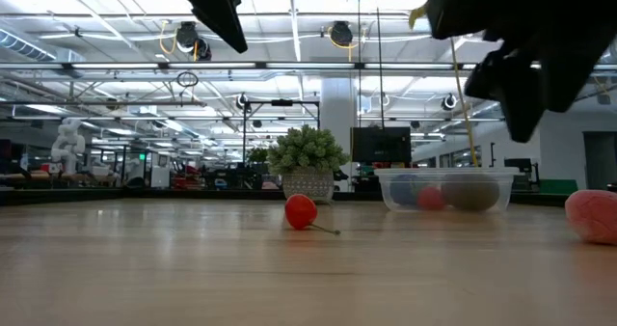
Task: Pick and placing Produce into tupperware
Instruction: Put the pink peach into the transparent bin
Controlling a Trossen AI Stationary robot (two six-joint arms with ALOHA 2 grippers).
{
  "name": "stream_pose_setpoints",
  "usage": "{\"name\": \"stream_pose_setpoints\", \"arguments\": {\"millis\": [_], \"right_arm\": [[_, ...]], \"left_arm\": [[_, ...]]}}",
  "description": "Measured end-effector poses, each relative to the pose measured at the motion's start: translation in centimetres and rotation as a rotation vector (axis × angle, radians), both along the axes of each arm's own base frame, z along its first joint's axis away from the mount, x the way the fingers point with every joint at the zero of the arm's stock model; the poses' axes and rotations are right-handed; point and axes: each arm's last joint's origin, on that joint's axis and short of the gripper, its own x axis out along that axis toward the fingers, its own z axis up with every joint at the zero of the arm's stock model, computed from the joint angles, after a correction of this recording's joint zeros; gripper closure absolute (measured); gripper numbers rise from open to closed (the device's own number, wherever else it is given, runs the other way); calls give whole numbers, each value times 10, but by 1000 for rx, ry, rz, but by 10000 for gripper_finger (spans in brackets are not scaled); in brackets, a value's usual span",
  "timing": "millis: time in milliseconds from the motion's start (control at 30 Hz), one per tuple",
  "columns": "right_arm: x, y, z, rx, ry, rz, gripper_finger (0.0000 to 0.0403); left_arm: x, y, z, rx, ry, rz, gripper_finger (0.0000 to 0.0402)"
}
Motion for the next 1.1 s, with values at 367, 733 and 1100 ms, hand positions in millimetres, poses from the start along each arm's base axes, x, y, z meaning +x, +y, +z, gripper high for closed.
{"name": "stream_pose_setpoints", "arguments": {"millis": [367, 733, 1100], "right_arm": [[-13, 32, -8, -27, 42, -87, 195], [-2, 38, -46, -52, 169, -114, 195], [7, 38, -56, -45, 130, -74, 195]], "left_arm": [[0, 0, 0, 12, -9, 8, 146], [0, 0, 0, 13, -8, 7, 147], [0, 0, 0, 16, -8, 2, 146]]}}
